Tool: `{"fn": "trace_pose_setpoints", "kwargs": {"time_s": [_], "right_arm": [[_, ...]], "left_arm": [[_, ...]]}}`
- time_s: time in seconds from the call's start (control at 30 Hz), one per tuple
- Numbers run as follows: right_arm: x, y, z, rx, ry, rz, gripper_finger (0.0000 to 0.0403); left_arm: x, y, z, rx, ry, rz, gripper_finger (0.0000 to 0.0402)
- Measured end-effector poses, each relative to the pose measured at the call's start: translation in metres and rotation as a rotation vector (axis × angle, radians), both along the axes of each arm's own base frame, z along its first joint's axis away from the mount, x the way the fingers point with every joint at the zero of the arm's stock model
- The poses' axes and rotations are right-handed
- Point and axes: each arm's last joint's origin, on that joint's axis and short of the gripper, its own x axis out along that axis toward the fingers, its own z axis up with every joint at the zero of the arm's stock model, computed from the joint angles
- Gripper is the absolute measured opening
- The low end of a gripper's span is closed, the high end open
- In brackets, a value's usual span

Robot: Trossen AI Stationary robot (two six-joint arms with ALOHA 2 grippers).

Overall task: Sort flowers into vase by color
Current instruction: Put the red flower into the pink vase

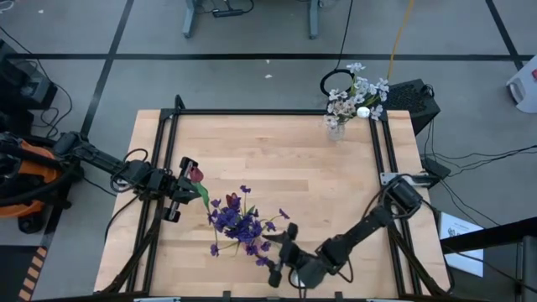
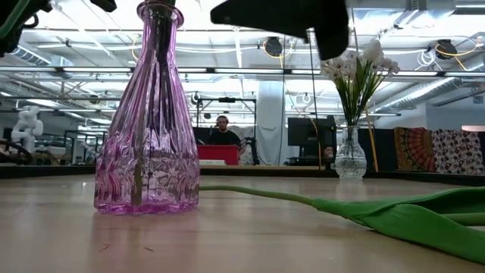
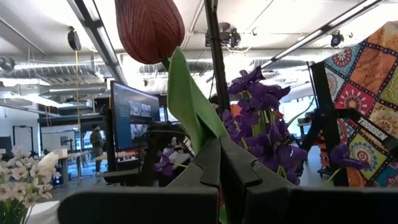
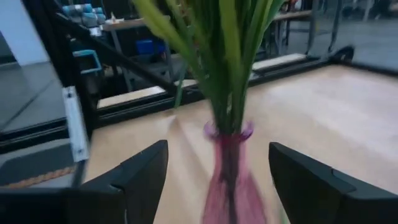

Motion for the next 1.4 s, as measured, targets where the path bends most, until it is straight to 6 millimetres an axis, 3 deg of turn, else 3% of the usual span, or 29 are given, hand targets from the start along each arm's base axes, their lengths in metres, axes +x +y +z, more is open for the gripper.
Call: {"fn": "trace_pose_setpoints", "kwargs": {"time_s": [0.37, 0.97, 1.4], "right_arm": [[0.021, -0.025, 0.001, -0.080, 0.022, 0.043, 0.0267], [0.033, -0.042, 0.006, -0.090, -0.004, 0.038, 0.0266], [0.047, -0.056, 0.014, -0.062, -0.028, 0.109, 0.0215]], "left_arm": [[0.000, 0.000, 0.000, 0.000, 0.001, 0.000, 0.0000], [0.000, 0.000, 0.000, 0.001, 0.004, 0.000, 0.0000], [0.000, 0.000, 0.000, -0.002, 0.005, -0.002, 0.0000]]}}
